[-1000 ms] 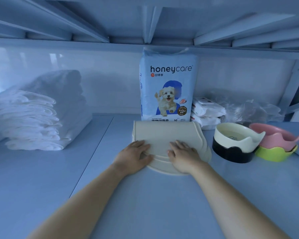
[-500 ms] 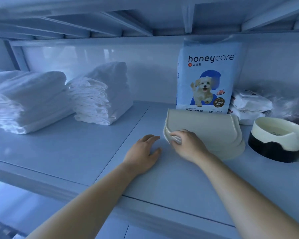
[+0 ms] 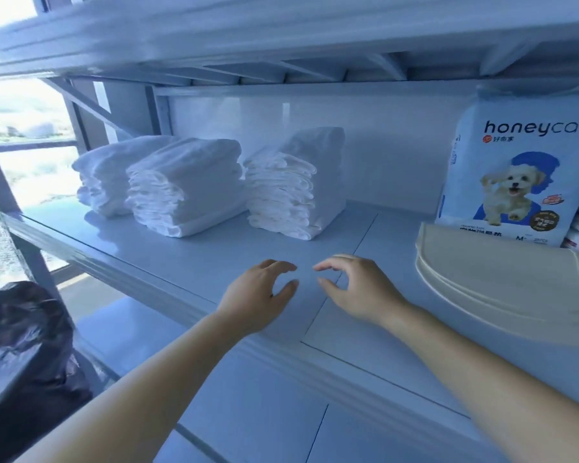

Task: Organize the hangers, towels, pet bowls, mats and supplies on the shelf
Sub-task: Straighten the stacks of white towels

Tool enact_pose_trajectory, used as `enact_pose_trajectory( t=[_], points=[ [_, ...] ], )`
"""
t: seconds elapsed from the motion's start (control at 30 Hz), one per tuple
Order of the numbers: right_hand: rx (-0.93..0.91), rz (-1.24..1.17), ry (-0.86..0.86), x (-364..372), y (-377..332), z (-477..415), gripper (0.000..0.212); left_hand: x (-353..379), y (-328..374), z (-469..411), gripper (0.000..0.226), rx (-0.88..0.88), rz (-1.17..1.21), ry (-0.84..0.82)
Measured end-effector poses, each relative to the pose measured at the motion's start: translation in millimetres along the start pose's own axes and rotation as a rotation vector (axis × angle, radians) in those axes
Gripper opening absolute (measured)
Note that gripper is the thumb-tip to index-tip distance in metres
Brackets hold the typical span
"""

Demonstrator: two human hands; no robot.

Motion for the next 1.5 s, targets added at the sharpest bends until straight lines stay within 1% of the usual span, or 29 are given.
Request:
enact_pose_trajectory(
  t=[0.23,0.37,0.53,0.67,0.87,0.97,1.03,1.13,1.23,1.3,1.37,1.43,1.5],
  points=[
    [-0.103,-0.073,-0.076,65.9,-93.8,-58.1,0.024,-74.1,-95.8,17.5,0.033,-0.082,-0.053,0.122],
    [-0.139,-0.086,-0.085,107.8,-142.0,-92.0,0.024,-115.5,-155.3,28.9,0.032,-0.113,-0.090,0.161],
    [-0.170,-0.100,-0.092,152.0,-183.0,-124.4,0.023,-150.9,-215.5,40.5,0.032,-0.121,-0.118,0.185],
    [-0.201,-0.079,-0.107,172.5,-202.8,-144.2,0.024,-164.0,-245.9,40.8,0.032,-0.118,-0.130,0.168],
    [-0.242,-0.048,-0.072,190.2,-206.7,-176.7,0.024,-170.2,-274.2,24.1,0.031,-0.123,-0.103,0.193],
    [-0.263,0.015,-0.034,195.9,-201.4,-193.9,0.027,-166.8,-284.9,14.0,0.032,-0.110,-0.119,0.169],
    [-0.273,0.081,0.016,196.8,-197.1,-207.3,0.030,-166.3,-292.8,4.7,0.032,-0.107,-0.131,0.167],
    [-0.297,0.184,0.112,195.4,-192.3,-227.5,0.036,-169.3,-303.2,-14.9,0.032,-0.090,-0.162,0.212],
    [-0.358,0.251,0.218,196.2,-186.8,-244.8,0.043,-172.3,-305.7,-39.5,0.032,-0.049,-0.195,0.258],
    [-0.377,0.324,0.253,199.5,-180.9,-256.2,0.048,-171.6,-306.3,-57.0,0.033,-0.005,-0.206,0.275],
    [-0.353,0.406,0.206,205.2,-174.5,-266.5,0.058,-168.1,-309.9,-72.4,0.034,0.021,-0.199,0.293],
    [-0.312,0.461,0.125,210.1,-169.7,-275.5,0.067,-163.7,-316.6,-85.5,0.037,0.026,-0.195,0.320],
    [-0.278,0.492,0.071,214.2,-166.3,-283.1,0.073,-159.7,-322.8,-96.7,0.046,0.026,-0.212,0.333]
  ],
)
Point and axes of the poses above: each hand's wrist, its own z-axis away from the middle knuckle, its own x-axis out of the palm, y = z × x, the point moved 2 cm from there along -z, towards the middle knuckle, and after that the axes turned 1 degree about -x, right-handed, at the moved point
